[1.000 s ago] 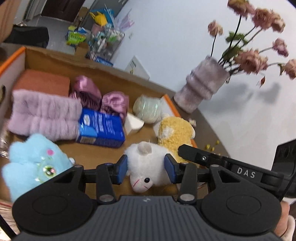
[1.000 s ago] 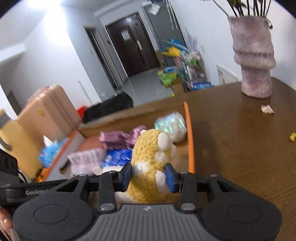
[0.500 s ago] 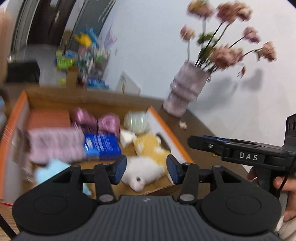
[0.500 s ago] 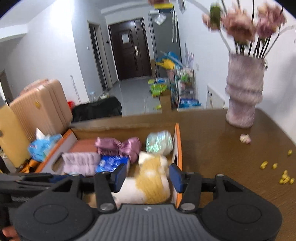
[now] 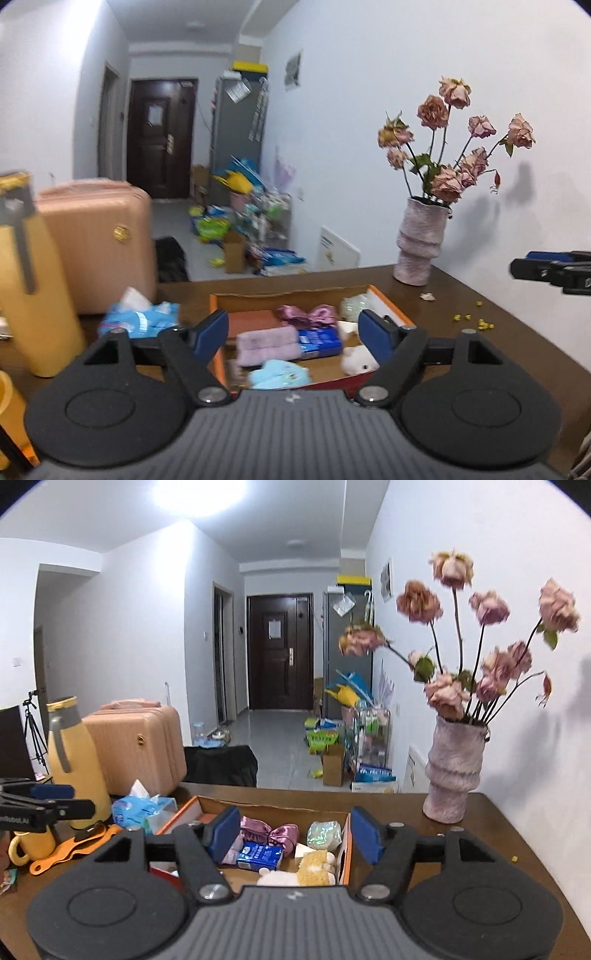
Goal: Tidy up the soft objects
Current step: 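Withdraw both grippers back toward the lavender cloth pouch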
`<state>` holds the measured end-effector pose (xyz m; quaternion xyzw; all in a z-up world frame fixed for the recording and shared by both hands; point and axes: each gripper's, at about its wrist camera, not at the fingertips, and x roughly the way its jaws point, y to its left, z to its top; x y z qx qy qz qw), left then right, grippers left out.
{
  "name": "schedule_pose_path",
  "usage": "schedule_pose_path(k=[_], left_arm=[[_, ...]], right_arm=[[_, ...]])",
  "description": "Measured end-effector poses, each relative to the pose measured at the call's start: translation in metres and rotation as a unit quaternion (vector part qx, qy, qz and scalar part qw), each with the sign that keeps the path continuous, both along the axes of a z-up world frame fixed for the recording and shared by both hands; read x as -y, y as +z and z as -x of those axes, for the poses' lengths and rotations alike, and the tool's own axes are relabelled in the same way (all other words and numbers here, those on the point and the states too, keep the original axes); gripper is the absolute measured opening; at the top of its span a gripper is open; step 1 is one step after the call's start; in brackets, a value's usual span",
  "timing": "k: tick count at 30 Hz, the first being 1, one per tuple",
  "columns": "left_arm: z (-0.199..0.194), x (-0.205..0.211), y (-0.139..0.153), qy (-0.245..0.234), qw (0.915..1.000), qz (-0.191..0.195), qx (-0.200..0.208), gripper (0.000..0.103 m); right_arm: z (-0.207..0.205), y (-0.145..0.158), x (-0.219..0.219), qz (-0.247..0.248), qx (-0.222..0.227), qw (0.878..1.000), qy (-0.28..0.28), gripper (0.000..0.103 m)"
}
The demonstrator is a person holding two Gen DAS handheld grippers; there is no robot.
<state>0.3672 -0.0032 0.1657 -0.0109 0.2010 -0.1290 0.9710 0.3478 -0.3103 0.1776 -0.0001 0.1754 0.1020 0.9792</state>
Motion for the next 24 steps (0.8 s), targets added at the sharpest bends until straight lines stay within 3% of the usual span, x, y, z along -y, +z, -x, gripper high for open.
schedule_pose_path(k=[3,7,10,13,16,19,24], left_arm=[[0.039,-0.008,-0.008,0.031,0.9988,-0.017,0.034,0.087],[0.099,-0.012,-0.04,0.051,0.994,-0.058,0.078,0.092],[0.147,-0.02,-0.063,0.043,0.9949,-0.041,0.082,0.095],[0.183,-0.03,-0.085,0.033,0.9973,0.007,0.065,0.099],[0.199,-0.04,-0.11,0.034,0.9975,0.061,0.008,0.099],[0.203,-0.04,-0.121,0.038,0.998,0.047,-0.02,0.099],[0.201,-0.041,-0.122,0.043,0.9979,0.043,-0.022,0.099]], right_arm=[[0.036,-0.012,-0.002,-0.003,0.039,0.999,0.001,0.075],[0.091,-0.045,-0.008,0.019,0.062,0.998,-0.007,0.076],[0.135,-0.071,-0.011,0.016,0.068,0.998,0.006,0.077],[0.168,-0.098,-0.011,-0.022,0.056,0.998,0.021,0.084],[0.191,-0.126,-0.013,-0.044,0.026,0.998,0.033,0.086],[0.204,-0.145,-0.013,-0.047,0.004,0.998,0.03,0.086],[0.208,-0.152,-0.016,-0.041,-0.002,0.999,0.023,0.086]])
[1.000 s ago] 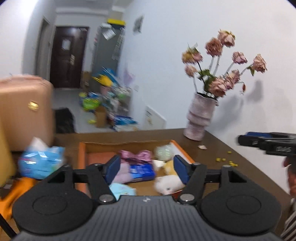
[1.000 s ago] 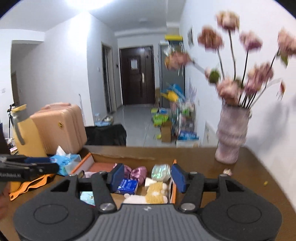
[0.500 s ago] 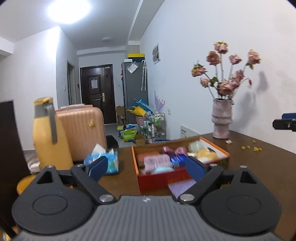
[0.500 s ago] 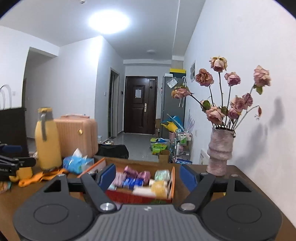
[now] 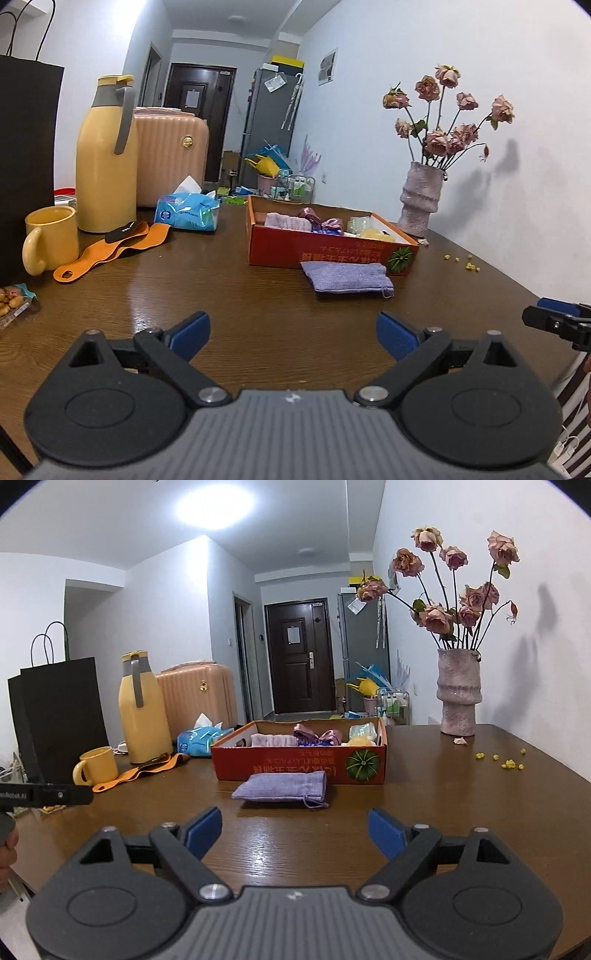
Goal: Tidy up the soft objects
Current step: 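Withdraw both grippers back toward the lavender cloth pouch, then lower both grippers onto the lavender pouch and close them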
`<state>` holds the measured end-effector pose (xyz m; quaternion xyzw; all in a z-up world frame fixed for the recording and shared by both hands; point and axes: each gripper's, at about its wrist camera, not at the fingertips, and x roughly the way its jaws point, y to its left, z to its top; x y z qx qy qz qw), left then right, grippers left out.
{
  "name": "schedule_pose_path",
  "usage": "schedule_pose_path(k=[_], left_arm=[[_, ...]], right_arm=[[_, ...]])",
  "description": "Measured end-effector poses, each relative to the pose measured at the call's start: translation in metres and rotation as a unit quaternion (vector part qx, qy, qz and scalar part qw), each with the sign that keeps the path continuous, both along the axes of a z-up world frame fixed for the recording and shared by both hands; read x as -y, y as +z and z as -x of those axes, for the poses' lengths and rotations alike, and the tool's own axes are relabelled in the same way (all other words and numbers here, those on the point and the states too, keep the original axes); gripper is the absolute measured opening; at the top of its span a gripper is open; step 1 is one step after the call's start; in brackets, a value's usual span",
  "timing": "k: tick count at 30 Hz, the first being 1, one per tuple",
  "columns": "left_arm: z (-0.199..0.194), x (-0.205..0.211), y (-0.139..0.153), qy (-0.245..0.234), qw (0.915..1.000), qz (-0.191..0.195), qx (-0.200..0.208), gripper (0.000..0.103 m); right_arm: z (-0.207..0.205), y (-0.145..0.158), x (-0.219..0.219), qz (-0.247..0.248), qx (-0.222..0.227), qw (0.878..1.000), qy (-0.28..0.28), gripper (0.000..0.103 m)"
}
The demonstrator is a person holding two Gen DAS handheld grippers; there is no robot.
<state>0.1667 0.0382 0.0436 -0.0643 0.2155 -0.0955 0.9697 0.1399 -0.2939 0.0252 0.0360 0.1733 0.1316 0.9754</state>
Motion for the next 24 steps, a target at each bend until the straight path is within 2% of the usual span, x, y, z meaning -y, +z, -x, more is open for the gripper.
schedule_pose_path(k=[6,13,16,22,24], left_arm=[[-0.013,0.007,-0.008,0.002,0.9998,-0.012,-0.018,0.099],[-0.058,0.014,-0.031,0.01,0.9966,-0.028,-0.077,0.1],[-0.089,0.023,-0.035,0.006,0.9953,-0.036,-0.089,0.1],[-0.168,0.047,-0.041,-0.005,0.994,-0.041,-0.101,0.099],[-0.194,0.056,-0.043,-0.013,0.994,-0.035,-0.103,0.093]], right_arm=[[-0.015,-0.004,-0.006,0.017,-0.014,1.0,-0.002,0.086],[-0.061,-0.026,-0.005,0.018,-0.075,0.997,-0.019,0.086],[-0.091,-0.033,-0.006,0.021,-0.097,0.995,-0.024,0.086],[-0.167,-0.035,-0.013,-0.002,-0.109,0.994,-0.009,0.085],[-0.198,-0.035,-0.018,-0.01,-0.105,0.994,0.002,0.085]])
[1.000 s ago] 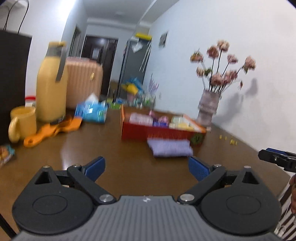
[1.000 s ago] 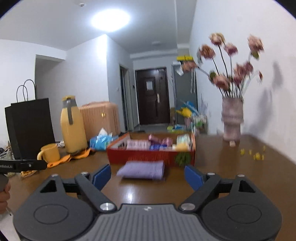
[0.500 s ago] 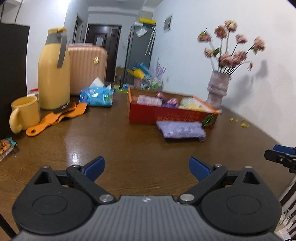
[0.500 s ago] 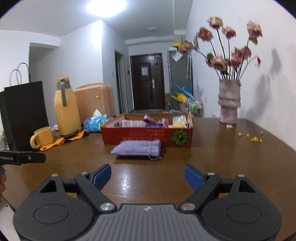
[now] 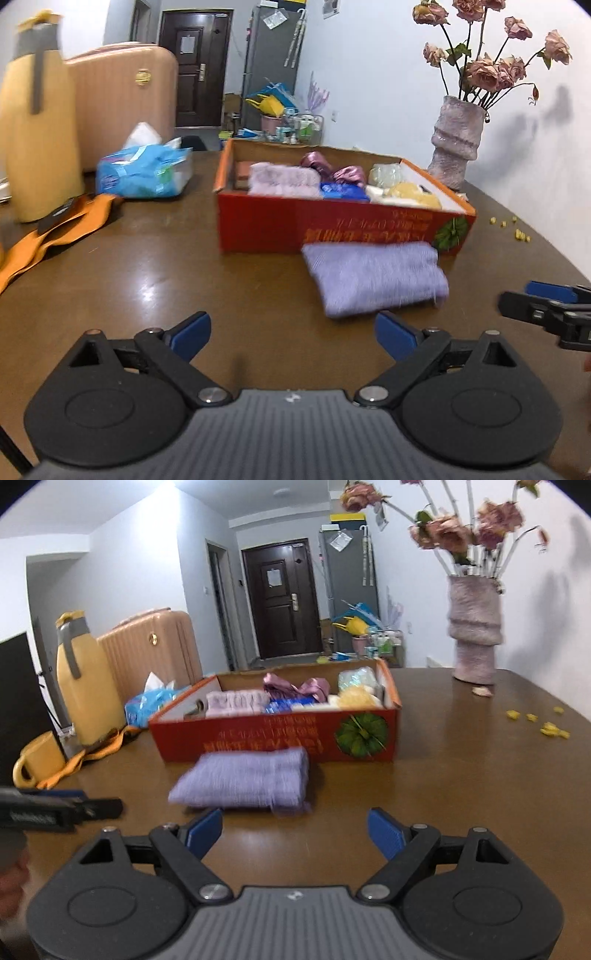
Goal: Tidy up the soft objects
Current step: 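Lower both grippers onto the lavender pouch and close them, then lift the lavender pouch and carry it over the red box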
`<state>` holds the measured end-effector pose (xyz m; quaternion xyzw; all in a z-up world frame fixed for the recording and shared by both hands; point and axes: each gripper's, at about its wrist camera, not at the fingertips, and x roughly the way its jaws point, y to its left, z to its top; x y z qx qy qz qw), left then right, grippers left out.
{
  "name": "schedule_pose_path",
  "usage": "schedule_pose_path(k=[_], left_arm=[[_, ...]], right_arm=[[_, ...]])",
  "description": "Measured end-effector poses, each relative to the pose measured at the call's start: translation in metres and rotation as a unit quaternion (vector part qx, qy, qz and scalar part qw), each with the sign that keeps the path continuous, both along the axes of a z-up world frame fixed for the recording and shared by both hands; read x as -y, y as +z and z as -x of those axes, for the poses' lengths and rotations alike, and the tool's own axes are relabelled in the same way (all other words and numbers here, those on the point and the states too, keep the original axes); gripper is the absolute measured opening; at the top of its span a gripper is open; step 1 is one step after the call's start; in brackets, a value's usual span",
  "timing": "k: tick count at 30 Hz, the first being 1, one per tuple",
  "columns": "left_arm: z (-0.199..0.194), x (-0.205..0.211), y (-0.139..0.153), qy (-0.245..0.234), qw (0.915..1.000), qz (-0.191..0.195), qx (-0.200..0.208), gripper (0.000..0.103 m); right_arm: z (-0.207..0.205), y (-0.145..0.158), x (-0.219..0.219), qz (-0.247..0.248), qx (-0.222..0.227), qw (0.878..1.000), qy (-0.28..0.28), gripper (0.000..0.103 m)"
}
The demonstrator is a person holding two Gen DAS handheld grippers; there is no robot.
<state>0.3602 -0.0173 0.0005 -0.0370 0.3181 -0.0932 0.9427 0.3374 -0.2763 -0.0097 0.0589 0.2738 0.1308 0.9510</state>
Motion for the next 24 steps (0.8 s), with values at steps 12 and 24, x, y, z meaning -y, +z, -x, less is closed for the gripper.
schedule_pose_path(k=[12,24], left_arm=[[-0.081,0.007,-0.034,-0.052,0.9903,0.107,-0.072,0.034],[-0.052,0.023,-0.026,-0.078,0.9925,0.077,-0.055,0.008]], right_arm=[[-0.115,-0.043,-0.018,-0.033,-0.083,0.996,0.015,0.043],[-0.081,-0.042,-0.045,0.043,-0.05,0.998,0.024,0.012]])
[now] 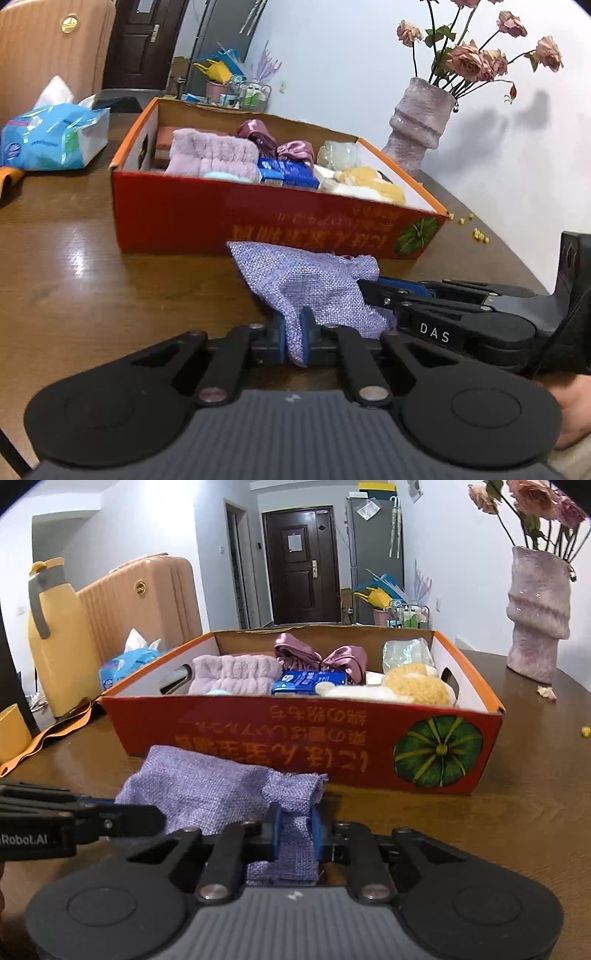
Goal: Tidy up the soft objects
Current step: 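Lift the lavender pouch and carry it over the red box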
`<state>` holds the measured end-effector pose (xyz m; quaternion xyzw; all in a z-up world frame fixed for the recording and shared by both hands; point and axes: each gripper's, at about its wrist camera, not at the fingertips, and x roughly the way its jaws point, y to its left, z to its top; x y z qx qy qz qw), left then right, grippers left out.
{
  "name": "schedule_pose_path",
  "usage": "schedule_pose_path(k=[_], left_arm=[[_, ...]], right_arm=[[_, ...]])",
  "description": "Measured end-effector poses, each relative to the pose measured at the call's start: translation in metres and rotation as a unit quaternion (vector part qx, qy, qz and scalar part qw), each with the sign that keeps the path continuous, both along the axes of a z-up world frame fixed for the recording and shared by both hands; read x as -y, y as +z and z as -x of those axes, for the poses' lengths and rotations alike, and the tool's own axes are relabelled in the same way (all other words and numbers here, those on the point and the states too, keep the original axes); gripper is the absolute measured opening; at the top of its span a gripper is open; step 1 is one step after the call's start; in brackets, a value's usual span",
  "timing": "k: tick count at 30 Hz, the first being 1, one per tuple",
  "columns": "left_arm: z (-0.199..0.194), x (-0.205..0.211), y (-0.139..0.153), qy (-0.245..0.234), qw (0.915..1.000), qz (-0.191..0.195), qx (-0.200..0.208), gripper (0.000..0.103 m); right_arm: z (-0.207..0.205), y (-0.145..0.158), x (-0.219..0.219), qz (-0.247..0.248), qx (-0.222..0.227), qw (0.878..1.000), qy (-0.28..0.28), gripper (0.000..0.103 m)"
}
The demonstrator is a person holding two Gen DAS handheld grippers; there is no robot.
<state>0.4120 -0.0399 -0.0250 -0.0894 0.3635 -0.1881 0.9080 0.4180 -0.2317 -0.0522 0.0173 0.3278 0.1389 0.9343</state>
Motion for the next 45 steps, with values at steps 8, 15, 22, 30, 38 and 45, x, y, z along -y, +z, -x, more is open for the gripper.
schedule_pose_path(k=[8,15,22,30,38,45], left_arm=[[0.097,0.007,0.008,-0.032,0.9993,-0.018,0.007,0.007],[0.162,0.005,0.037,-0.055,0.9968,-0.008,0.057,0.007],[0.181,0.006,0.056,-0.052,0.9951,0.003,0.084,0.007],[0.117,0.004,0.089,-0.058,0.9924,0.033,0.103,0.007],[-0.038,0.006,0.103,-0.049,0.9957,0.054,0.058,0.006],[-0.14,0.001,0.051,-0.034,0.9981,0.037,-0.036,0.006]], right_arm=[[0.105,0.015,0.007,-0.019,0.006,1.0,-0.023,0.004],[0.182,0.041,0.021,-0.041,0.036,0.998,-0.04,0.004],[0.206,0.062,0.026,-0.057,0.071,0.995,-0.042,0.004],[0.154,0.096,0.036,-0.082,0.109,0.99,-0.032,0.004],[0.01,0.137,0.02,-0.055,0.115,0.992,-0.005,0.004],[-0.117,0.085,0.003,-0.08,-0.016,0.997,-0.005,0.004]])
